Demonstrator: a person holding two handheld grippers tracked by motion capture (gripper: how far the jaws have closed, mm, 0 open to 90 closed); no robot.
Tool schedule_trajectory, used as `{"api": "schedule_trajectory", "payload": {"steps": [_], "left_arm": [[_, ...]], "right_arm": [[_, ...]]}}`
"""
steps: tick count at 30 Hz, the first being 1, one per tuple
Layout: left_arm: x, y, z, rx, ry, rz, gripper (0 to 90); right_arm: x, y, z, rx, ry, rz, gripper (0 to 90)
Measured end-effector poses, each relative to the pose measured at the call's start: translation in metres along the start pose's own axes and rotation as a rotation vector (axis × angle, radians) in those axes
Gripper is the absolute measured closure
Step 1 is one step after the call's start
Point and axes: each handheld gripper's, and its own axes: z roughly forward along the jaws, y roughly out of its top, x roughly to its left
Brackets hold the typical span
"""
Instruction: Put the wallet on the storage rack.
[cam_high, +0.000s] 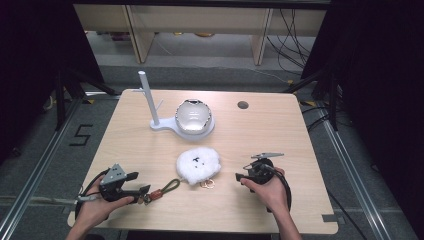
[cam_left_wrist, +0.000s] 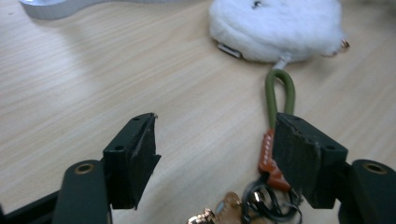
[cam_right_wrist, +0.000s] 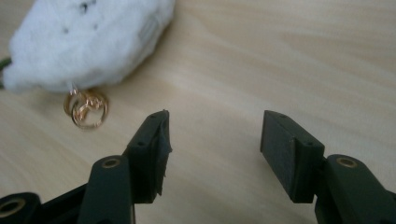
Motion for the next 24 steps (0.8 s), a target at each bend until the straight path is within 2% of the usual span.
{"api": "schedule_trajectory", "payload": {"steps": [1, 3, 4, 5, 7, 8, 10, 12, 13, 14, 16, 18, 20, 22, 24], "left_arm": [[0.0, 0.001, 0.001, -0.016, 0.007, -0.026, 31.1], [0.001, 0.003, 0.003, -0.026, 0.006, -0.035, 32.9], [0.003, 0.004, 0.004, -0.029, 0.001, -0.035, 33.3], [0.004, 0.005, 0.004, -0.027, 0.006, -0.037, 33.7], [0.006, 0.007, 0.006, -0.027, 0.02, -0.044, 34.3], [0.008, 0.008, 0.007, -0.031, 0.014, -0.048, 34.6], [0.008, 0.01, 0.008, -0.03, 0.025, -0.056, 34.6], [0.009, 0.011, 0.009, -0.03, 0.034, -0.055, 34.7], [0.009, 0.011, 0.01, -0.024, 0.036, -0.055, 34.7], [0.009, 0.011, 0.01, -0.024, 0.038, -0.054, 34.7], [0.009, 0.011, 0.01, -0.023, 0.043, -0.053, 34.8], [0.011, 0.011, 0.01, -0.015, 0.037, -0.055, 34.8], [0.012, 0.01, 0.01, -0.005, 0.056, -0.062, 34.8], [0.012, 0.01, 0.011, -0.012, 0.056, -0.075, 34.9], [0.013, 0.01, 0.01, -0.001, 0.063, -0.068, 34.9]], "right_arm": [[-0.001, -0.002, 0.0, 0.024, 0.007, -0.006, 43.4], [-0.001, -0.002, 0.0, 0.054, -0.005, -0.025, 42.7], [-0.001, -0.001, 0.0, 0.058, -0.002, -0.054, 42.6], [0.002, 0.0, 0.0, 0.058, -0.02, -0.047, 42.6], [0.003, 0.004, -0.002, 0.072, -0.019, -0.067, 44.2], [0.003, 0.006, -0.002, 0.064, -0.011, -0.087, 45.7], [0.004, 0.011, -0.001, 0.074, 0.015, -0.08, 49.9], [0.005, 0.016, 0.0, 0.109, 0.029, -0.055, 54.1], [0.005, 0.018, 0.0, 0.124, 0.019, -0.048, 56.2], [0.005, 0.021, 0.002, 0.127, 0.02, -0.061, 57.8], [0.007, 0.029, 0.004, 0.152, 0.021, -0.039, 60.7], [0.009, 0.037, 0.007, 0.174, -0.003, -0.023, 63.2], [0.011, 0.045, 0.009, 0.183, -0.002, -0.024, 65.5], [0.013, 0.052, 0.01, 0.191, 0.014, -0.044, 66.8], [0.015, 0.06, 0.012, 0.219, 0.011, -0.045, 67.6]]}}
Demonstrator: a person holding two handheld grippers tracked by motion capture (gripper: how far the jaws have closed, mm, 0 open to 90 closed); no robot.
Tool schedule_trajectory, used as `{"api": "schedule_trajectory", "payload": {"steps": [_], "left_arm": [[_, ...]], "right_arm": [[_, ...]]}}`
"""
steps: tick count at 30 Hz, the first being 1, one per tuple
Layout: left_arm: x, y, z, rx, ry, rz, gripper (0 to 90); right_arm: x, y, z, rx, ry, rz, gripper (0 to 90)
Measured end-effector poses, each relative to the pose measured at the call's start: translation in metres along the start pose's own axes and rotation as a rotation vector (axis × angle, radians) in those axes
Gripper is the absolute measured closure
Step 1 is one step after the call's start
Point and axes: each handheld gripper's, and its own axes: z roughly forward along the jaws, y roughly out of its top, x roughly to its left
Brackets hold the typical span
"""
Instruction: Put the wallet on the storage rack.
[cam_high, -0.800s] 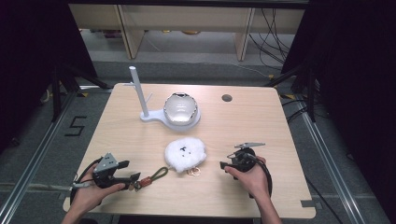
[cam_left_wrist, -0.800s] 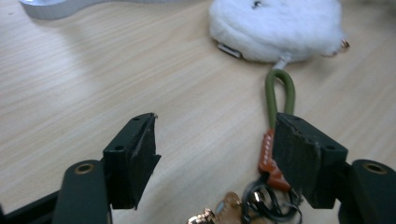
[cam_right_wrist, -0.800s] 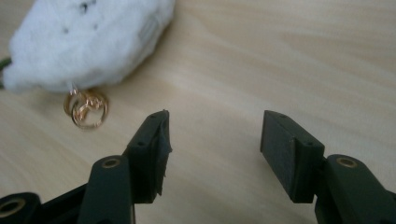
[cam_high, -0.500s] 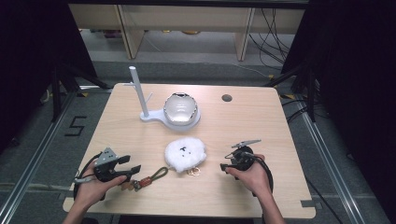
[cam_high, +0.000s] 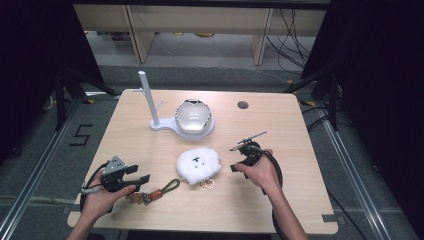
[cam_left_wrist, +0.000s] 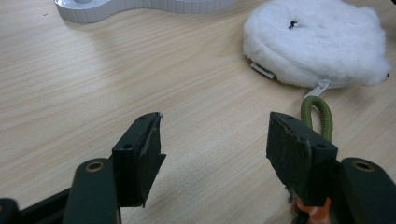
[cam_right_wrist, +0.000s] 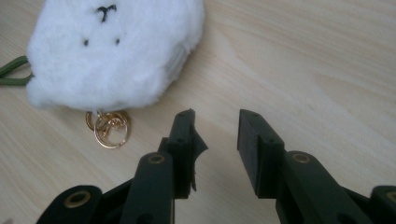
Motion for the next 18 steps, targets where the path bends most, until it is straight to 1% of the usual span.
{"api": "schedule_trajectory", "payload": {"steps": [1, 2, 3, 4, 6, 7, 8, 9, 11, 13, 14, 15, 16, 17, 18], "left_arm": [[0.0, 0.0, 0.0, 0.0, 0.0, 0.0, 34.9], [0.001, 0.0, 0.001, -0.006, -0.008, -0.001, 34.9], [0.001, 0.0, 0.001, -0.006, -0.008, -0.001, 34.9], [0.001, 0.0, 0.001, -0.007, -0.006, -0.01, 34.9], [0.001, 0.0, 0.001, -0.007, -0.01, -0.005, 34.8], [0.001, -0.001, 0.001, -0.005, -0.01, -0.005, 34.7], [0.001, -0.001, 0.001, -0.007, -0.01, -0.007, 34.7], [0.001, -0.001, 0.001, -0.01, -0.01, -0.009, 34.7], [0.001, -0.002, 0.001, -0.003, -0.005, -0.007, 34.6], [0.0, -0.002, 0.002, -0.012, -0.008, -0.012, 34.6], [0.001, -0.002, 0.002, -0.003, -0.012, -0.004, 34.6], [0.0, -0.002, 0.003, -0.002, -0.014, -0.005, 34.6], [0.0, -0.002, 0.003, 0.002, -0.015, -0.006, 34.6], [0.0, -0.002, 0.003, 0.002, -0.017, -0.003, 34.6], [0.0, -0.002, 0.003, -0.002, -0.019, -0.008, 34.6]], "right_arm": [[0.0, 0.004, 0.001, -0.007, 0.003, -0.018, 67.8], [0.001, 0.008, 0.002, 0.003, 0.003, -0.016, 68.1], [0.002, 0.011, 0.002, 0.021, 0.005, -0.002, 68.4], [0.003, 0.015, 0.003, 0.024, 0.011, -0.011, 68.4], [0.004, 0.022, 0.005, 0.037, 0.02, -0.024, 68.2], [0.006, 0.025, 0.006, 0.05, 0.021, -0.015, 67.9], [0.007, 0.028, 0.008, 0.05, 0.025, -0.035, 67.8], [0.008, 0.031, 0.009, 0.059, 0.031, -0.026, 67.7], [0.012, 0.037, 0.011, 0.069, 0.031, -0.037, 67.4], [0.014, 0.042, 0.013, 0.066, 0.053, -0.07, 67.0], [0.016, 0.045, 0.015, 0.067, 0.042, -0.069, 66.8], [0.018, 0.047, 0.016, 0.068, 0.056, -0.068, 66.5], [0.02, 0.05, 0.017, 0.077, 0.051, -0.061, 66.0], [0.021, 0.053, 0.019, 0.077, 0.061, -0.069, 65.2], [0.021, 0.055, 0.021, 0.081, 0.075, -0.065, 64.5]]}}
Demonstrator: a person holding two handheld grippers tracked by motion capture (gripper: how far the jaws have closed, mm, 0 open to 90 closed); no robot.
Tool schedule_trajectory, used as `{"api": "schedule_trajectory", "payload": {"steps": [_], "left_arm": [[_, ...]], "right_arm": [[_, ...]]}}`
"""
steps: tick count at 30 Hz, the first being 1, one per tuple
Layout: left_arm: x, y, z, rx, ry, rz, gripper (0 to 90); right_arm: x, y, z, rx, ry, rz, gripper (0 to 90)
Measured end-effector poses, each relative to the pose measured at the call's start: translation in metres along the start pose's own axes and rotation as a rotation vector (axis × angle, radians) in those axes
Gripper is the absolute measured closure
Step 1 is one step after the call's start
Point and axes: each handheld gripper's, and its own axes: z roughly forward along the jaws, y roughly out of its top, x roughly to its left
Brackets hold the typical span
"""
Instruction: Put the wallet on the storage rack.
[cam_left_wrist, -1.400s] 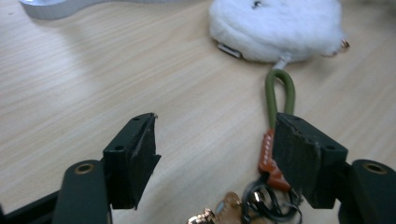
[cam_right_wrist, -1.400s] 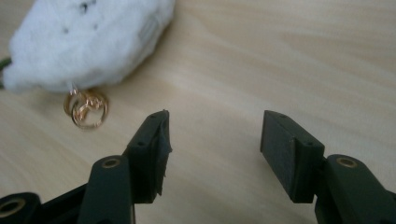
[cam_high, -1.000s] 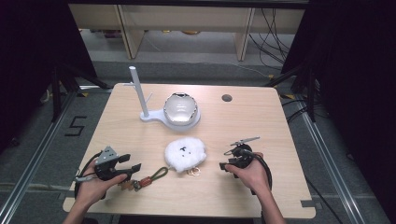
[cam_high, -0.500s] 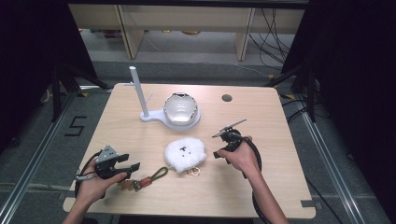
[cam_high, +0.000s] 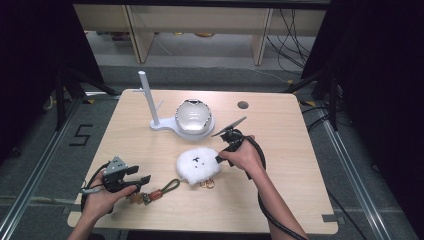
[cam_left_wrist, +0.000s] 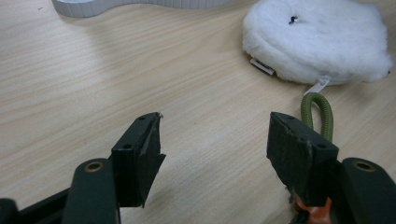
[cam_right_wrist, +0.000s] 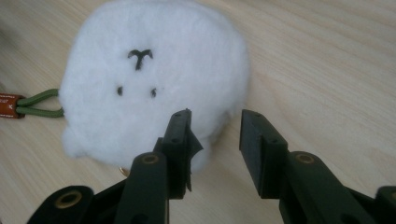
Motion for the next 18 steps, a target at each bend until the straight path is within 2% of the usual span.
{"api": "schedule_trajectory", "payload": {"steps": [2, 5, 9, 10, 14, 15, 16, 18], "left_arm": [[0.001, 0.0, 0.0, 0.004, 0.001, 0.004, 34.5], [0.001, -0.001, 0.0, 0.0, 0.003, -0.006, 34.4], [0.002, -0.001, -0.001, -0.001, 0.005, -0.004, 34.4], [0.002, -0.001, 0.0, -0.002, 0.004, -0.005, 34.4], [0.002, -0.002, 0.0, -0.002, 0.002, -0.01, 34.3], [0.002, -0.002, 0.0, -0.005, 0.002, -0.008, 34.3], [0.002, -0.002, 0.0, 0.001, 0.0, -0.008, 34.3], [0.002, -0.002, 0.0, 0.001, 0.0, -0.006, 34.3]], "right_arm": [[0.0, 0.005, 0.005, 0.006, -0.002, -0.01, 62.9], [0.002, 0.01, 0.011, -0.002, 0.003, 0.006, 61.4], [0.001, 0.014, 0.019, 0.016, 0.001, 0.007, 57.7], [-0.001, 0.015, 0.02, 0.038, 0.004, 0.012, 56.6], [-0.001, 0.016, 0.025, 0.049, -0.01, 0.022, 55.5], [0.0, 0.017, 0.024, 0.077, -0.007, 0.045, 55.4], [0.001, 0.018, 0.025, 0.082, -0.004, 0.06, 55.1], [0.0, 0.019, 0.028, 0.085, -0.007, 0.046, 54.9]]}}
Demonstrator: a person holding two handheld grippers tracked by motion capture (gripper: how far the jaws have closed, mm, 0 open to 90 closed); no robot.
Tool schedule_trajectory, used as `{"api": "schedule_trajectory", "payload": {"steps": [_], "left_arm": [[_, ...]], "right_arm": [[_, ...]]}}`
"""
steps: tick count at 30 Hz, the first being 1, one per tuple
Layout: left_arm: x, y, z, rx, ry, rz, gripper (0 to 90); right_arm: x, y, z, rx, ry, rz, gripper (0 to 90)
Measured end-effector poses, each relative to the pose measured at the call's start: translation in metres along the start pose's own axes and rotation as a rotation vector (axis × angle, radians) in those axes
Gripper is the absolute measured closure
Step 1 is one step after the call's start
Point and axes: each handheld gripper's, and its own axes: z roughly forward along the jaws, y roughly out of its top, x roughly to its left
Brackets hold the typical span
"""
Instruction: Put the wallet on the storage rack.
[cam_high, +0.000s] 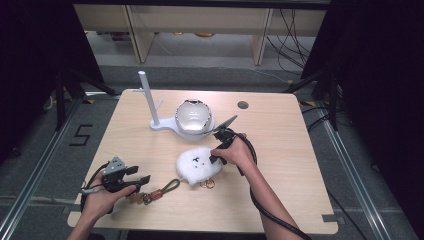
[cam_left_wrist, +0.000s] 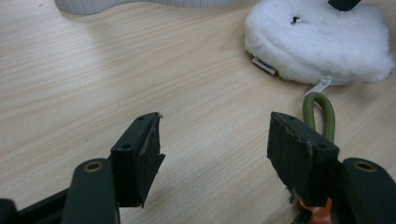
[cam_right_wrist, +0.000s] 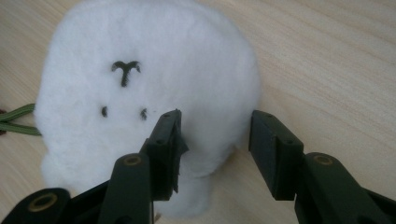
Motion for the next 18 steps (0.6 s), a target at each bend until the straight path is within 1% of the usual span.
{"api": "schedule_trajectory", "payload": {"steps": [1, 2, 3, 4, 5, 6, 8, 9, 10, 11, 12, 13, 14, 15, 16, 17, 18], "left_arm": [[0.0, 0.0, 0.0, 0.0, 0.0, 0.0, 34.3], [0.0, 0.0, 0.0, -0.003, 0.001, 0.0, 34.3], [0.0, 0.0, 0.0, -0.001, 0.0, -0.003, 34.2], [0.0, 0.0, 0.0, 0.0, 0.002, -0.003, 34.3], [0.0, 0.0, 0.0, 0.0, 0.003, 0.0, 34.3], [0.0, 0.0, 0.0, 0.0, 0.003, 0.0, 34.3], [0.0, -0.001, 0.0, 0.0, 0.001, -0.002, 34.2], [0.0, -0.001, 0.0, -0.005, 0.003, -0.009, 34.3], [0.0, -0.001, 0.0, -0.004, 0.003, -0.009, 34.2], [0.0, -0.001, 0.0, -0.005, 0.004, -0.012, 34.2], [0.0, -0.001, 0.0, -0.004, 0.004, -0.012, 34.3], [0.0, -0.001, 0.0, -0.003, 0.003, -0.011, 34.3], [0.0, -0.001, 0.0, -0.003, 0.003, -0.011, 34.3], [0.001, -0.001, 0.0, 0.0, 0.004, -0.004, 34.3], [0.001, -0.001, 0.0, -0.001, 0.004, -0.007, 34.3], [0.001, -0.001, 0.0, -0.001, 0.004, -0.007, 34.2], [0.001, -0.001, -0.001, 0.001, 0.006, -0.005, 34.2]], "right_arm": [[0.001, 0.001, 0.001, 0.021, 0.004, 0.02, 55.0], [0.003, 0.002, 0.003, 0.01, -0.004, 0.019, 54.9], [0.004, 0.002, 0.003, 0.021, -0.007, 0.023, 54.7], [0.004, 0.003, 0.003, 0.034, -0.001, 0.021, 54.6], [0.004, 0.004, 0.005, 0.022, -0.003, 0.003, 54.3], [0.005, 0.004, 0.005, 0.024, -0.011, 0.011, 54.2], [0.006, 0.006, 0.005, 0.034, -0.017, 0.007, 54.0], [0.007, 0.006, 0.008, 0.031, -0.014, -0.005, 54.4], [0.007, 0.006, 0.009, 0.02, -0.022, -0.012, 55.0], [0.007, 0.006, 0.01, 0.03, -0.033, -0.018, 56.3], [0.005, 0.006, 0.012, 0.023, -0.036, -0.06, 57.9], [0.007, 0.006, 0.012, 0.048, -0.034, -0.036, 60.0], [0.007, 0.006, 0.012, 0.048, -0.034, -0.036, 60.0], [0.007, 0.007, 0.012, 0.061, -0.027, -0.033, 62.9], [0.009, 0.006, 0.012, 0.033, -0.034, -0.044, 70.2], [0.009, 0.006, 0.012, 0.033, -0.034, -0.044, 70.2], [0.008, 0.006, 0.012, 0.027, -0.016, -0.071, 74.4]]}}
